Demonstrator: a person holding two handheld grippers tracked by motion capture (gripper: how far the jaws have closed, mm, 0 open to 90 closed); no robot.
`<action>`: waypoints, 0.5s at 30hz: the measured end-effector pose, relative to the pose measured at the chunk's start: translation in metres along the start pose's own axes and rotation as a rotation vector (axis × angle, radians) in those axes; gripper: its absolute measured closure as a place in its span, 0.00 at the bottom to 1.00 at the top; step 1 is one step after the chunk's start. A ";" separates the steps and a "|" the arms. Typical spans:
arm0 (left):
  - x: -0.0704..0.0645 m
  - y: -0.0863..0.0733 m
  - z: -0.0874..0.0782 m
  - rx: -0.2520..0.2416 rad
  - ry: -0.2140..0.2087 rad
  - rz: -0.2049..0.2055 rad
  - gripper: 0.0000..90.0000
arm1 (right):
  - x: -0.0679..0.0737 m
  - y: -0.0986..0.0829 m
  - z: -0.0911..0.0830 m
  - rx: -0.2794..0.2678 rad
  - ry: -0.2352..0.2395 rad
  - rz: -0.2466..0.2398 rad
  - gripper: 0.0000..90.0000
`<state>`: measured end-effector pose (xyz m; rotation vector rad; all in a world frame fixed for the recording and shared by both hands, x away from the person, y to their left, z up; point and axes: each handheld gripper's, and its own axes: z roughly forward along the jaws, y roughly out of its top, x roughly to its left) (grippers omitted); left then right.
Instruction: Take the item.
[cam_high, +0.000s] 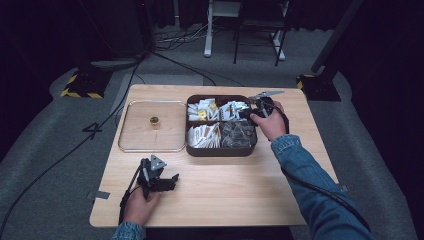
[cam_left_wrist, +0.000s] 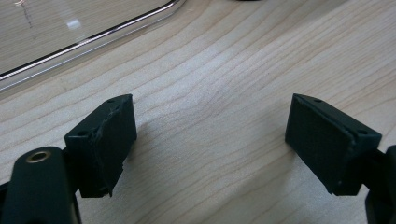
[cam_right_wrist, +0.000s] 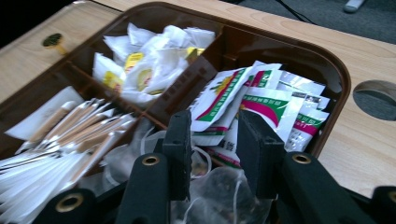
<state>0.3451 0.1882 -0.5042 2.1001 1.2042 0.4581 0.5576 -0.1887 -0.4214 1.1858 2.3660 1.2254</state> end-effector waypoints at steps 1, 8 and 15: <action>0.000 0.000 0.000 0.000 0.000 0.001 0.19 | -0.001 0.001 0.003 0.006 -0.006 0.000 0.74; 0.000 0.000 0.000 0.001 0.000 0.003 0.19 | -0.004 0.009 0.020 0.033 -0.039 -0.006 0.72; 0.000 0.001 0.000 0.003 -0.004 0.005 0.18 | -0.004 0.012 0.034 0.063 -0.061 -0.003 0.71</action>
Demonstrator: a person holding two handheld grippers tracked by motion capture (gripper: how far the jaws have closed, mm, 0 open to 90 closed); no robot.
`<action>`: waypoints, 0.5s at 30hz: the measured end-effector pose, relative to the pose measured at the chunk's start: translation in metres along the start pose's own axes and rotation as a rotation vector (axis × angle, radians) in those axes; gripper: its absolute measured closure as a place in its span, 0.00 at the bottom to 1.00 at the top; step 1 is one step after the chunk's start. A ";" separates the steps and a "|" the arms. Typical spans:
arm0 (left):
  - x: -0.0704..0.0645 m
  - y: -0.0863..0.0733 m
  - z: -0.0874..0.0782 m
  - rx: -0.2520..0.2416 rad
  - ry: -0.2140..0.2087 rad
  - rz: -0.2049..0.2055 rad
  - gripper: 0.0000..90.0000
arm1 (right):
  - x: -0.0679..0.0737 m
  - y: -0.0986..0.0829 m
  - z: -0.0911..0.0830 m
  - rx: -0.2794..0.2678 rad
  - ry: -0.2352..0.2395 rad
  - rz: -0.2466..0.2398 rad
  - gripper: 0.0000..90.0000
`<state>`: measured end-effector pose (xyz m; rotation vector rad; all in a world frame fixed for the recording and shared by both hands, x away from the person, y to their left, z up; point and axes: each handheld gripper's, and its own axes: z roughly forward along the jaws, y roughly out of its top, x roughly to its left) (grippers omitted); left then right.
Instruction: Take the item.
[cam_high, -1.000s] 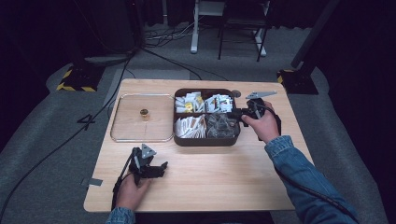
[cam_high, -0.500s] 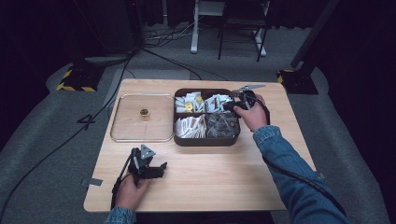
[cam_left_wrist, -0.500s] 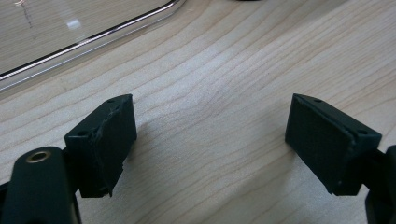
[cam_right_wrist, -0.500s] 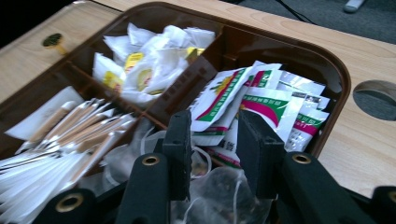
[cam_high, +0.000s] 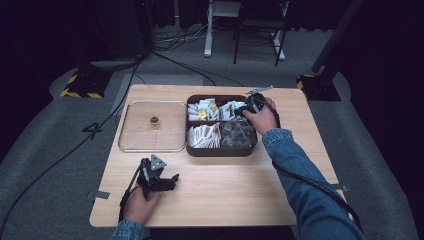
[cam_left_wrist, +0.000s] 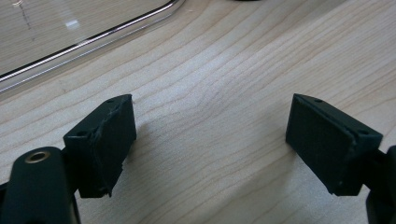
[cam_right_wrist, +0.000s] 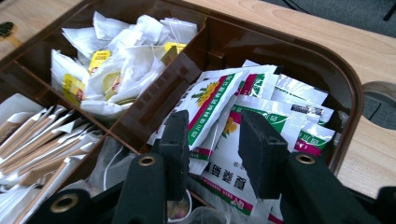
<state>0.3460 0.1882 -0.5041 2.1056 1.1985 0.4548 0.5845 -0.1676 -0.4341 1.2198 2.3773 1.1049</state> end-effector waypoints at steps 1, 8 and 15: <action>0.000 0.000 0.000 0.001 -0.002 0.000 0.18 | 0.000 0.000 0.002 0.002 -0.001 0.005 0.71; 0.000 0.000 0.001 0.001 -0.005 -0.001 0.18 | 0.007 0.005 0.010 0.018 0.010 0.022 0.76; 0.000 0.000 0.001 0.001 -0.006 -0.001 0.18 | 0.015 0.008 0.018 0.018 0.011 0.046 0.79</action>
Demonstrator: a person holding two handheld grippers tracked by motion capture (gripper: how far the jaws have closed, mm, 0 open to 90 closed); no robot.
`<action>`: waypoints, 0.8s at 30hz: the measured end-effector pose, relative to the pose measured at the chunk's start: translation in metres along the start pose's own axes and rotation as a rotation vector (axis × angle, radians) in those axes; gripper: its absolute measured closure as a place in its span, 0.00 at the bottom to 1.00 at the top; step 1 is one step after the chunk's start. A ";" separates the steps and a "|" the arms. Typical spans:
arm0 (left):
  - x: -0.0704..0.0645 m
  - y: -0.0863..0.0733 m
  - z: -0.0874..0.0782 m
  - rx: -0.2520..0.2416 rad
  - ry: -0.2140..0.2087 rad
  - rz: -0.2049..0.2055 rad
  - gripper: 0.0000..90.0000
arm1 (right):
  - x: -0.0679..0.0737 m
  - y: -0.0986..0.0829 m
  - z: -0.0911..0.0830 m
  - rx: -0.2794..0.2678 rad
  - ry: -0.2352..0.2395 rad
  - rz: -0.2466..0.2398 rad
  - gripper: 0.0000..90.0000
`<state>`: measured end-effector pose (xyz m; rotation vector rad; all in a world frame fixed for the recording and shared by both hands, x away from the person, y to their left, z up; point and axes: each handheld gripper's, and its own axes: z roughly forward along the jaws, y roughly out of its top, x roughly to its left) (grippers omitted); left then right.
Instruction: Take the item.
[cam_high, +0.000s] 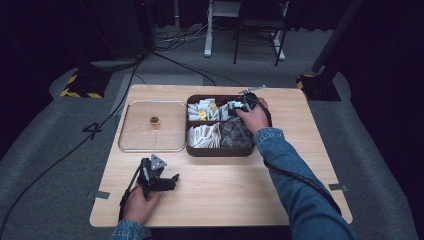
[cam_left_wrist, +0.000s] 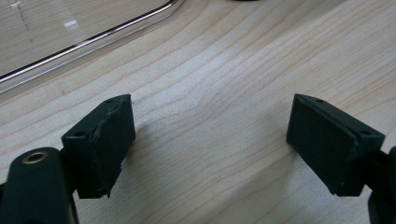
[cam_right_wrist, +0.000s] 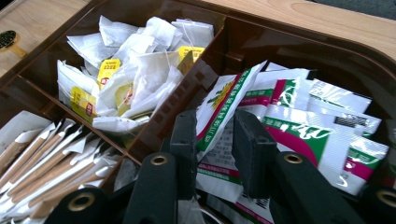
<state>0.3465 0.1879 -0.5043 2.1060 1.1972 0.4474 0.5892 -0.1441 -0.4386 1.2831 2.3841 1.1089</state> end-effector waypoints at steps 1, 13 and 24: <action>0.000 0.000 0.000 0.000 0.000 0.000 0.18 | 0.001 0.000 0.001 0.001 0.002 0.000 0.80; 0.000 0.000 0.000 0.000 0.000 0.000 0.18 | 0.001 0.000 0.004 -0.025 0.014 0.048 0.99; 0.001 0.001 0.001 -0.002 -0.002 0.005 0.17 | 0.006 0.006 -0.018 -0.082 0.012 0.032 1.00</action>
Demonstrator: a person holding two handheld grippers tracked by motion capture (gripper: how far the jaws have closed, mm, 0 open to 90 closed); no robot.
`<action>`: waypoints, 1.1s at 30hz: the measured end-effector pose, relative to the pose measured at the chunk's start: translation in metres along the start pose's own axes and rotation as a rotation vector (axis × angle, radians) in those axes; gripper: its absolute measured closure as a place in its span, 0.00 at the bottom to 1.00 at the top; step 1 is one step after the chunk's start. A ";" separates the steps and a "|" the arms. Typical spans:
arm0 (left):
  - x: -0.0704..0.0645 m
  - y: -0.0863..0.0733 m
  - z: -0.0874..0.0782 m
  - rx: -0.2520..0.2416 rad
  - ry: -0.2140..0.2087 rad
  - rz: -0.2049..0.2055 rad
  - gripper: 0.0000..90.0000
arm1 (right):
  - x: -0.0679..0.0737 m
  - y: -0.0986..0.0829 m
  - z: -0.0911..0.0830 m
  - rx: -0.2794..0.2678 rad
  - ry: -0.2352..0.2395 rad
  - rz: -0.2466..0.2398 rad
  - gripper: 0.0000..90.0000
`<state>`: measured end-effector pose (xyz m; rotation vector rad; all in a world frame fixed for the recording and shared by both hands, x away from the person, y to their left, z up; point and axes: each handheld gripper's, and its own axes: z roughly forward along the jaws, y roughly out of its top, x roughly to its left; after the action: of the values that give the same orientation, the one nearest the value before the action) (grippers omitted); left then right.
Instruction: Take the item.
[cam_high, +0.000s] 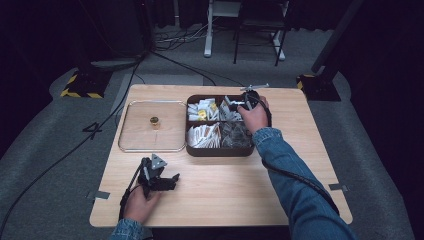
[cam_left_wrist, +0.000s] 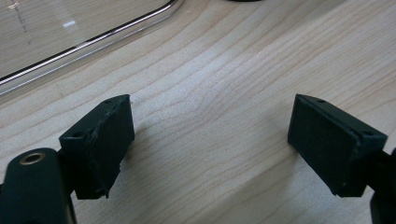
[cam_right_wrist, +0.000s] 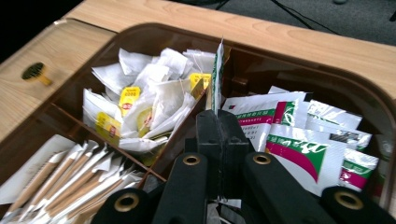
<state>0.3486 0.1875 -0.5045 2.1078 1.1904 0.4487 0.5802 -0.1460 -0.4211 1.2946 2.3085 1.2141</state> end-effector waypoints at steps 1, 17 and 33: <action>0.000 0.000 0.000 0.000 0.001 0.001 0.17 | -0.001 0.001 -0.003 -0.006 0.000 0.001 1.00; 0.001 0.001 0.001 0.005 -0.003 0.002 0.17 | -0.002 0.009 -0.059 -0.071 0.094 0.001 1.00; 0.003 0.002 0.001 -0.001 0.013 -0.013 0.19 | -0.008 0.001 -0.119 -0.115 0.121 -0.016 1.00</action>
<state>0.3519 0.1885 -0.5041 2.0984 1.2101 0.4570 0.5206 -0.2178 -0.3473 1.1928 2.2868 1.4339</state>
